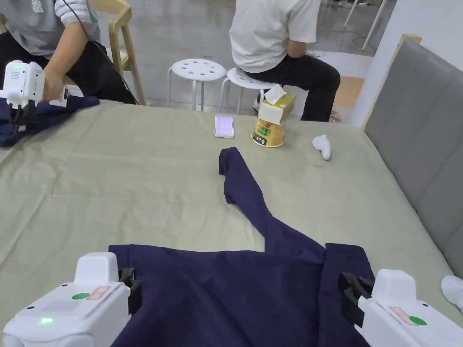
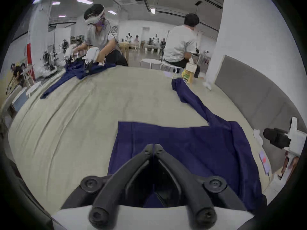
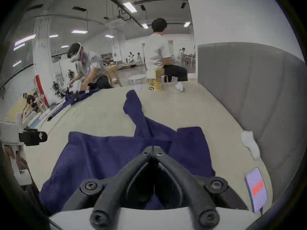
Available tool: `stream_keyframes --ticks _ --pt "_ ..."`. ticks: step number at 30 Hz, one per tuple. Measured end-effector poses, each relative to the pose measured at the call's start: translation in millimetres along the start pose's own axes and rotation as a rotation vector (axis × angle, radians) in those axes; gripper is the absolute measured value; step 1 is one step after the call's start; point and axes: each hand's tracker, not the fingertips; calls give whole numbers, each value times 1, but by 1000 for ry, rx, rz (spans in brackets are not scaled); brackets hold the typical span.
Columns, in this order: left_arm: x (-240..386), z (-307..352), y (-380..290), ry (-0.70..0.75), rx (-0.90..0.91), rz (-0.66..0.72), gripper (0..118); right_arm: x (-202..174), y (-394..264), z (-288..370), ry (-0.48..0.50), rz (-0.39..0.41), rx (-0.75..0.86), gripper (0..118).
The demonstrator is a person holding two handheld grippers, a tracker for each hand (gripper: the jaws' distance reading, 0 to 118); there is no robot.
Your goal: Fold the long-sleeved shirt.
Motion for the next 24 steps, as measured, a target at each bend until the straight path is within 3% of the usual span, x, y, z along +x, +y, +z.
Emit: stream_keyframes --ticks 1,2,4,5,11,17,21,22,23,24 --pt "2 -12 5 -5 -1 -8 3 -4 9 -25 0 14 6 0" --pt "3 -25 10 -12 0 -6 3 -9 18 -47 17 17 0 11" --pt "6 -49 19 -36 -10 -12 3 -18 40 -97 67 24 -35 101" --pt "6 -59 22 -37 -15 -13 3 -24 51 -124 84 35 -61 118" --pt "13 -122 28 -51 -53 -38 3 -56 126 -300 159 68 -95 117" --pt "11 -163 19 -53 -96 -34 3 -92 182 -426 161 -26 -190 116" --pt "7 -170 12 -86 -129 4 3 -100 185 -474 87 -76 -312 116" --pt "7 -170 10 -86 -128 -2 3 -99 184 -481 52 -79 -336 109" --pt "7 -168 9 -86 -129 -9 3 -97 182 -482 50 -85 -345 78" --pt "6 -165 7 -87 -125 -14 3 -96 179 -481 48 -90 -335 1"
